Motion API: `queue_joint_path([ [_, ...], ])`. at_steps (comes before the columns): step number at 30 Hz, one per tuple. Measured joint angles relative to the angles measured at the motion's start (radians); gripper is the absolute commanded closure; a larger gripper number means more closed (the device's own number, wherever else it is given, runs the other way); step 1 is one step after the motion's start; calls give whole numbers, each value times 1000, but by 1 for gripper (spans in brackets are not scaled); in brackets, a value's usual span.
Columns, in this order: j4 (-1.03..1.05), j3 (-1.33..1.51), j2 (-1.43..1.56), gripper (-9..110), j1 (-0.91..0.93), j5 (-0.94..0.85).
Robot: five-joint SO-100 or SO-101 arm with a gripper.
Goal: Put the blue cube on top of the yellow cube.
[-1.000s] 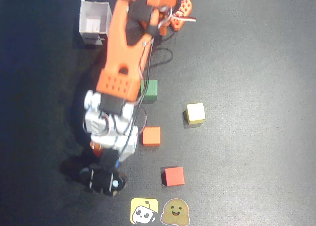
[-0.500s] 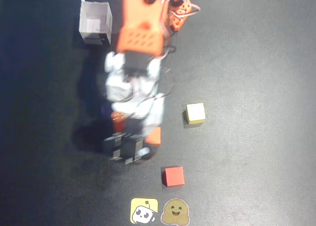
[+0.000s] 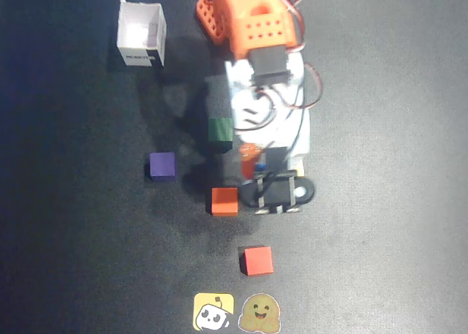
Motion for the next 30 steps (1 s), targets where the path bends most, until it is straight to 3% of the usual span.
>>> queue_joint_path([
  [12, -137, 199, 66, 93, -92, 34],
  [30, -149, 311, 204, 94, -100, 35],
])
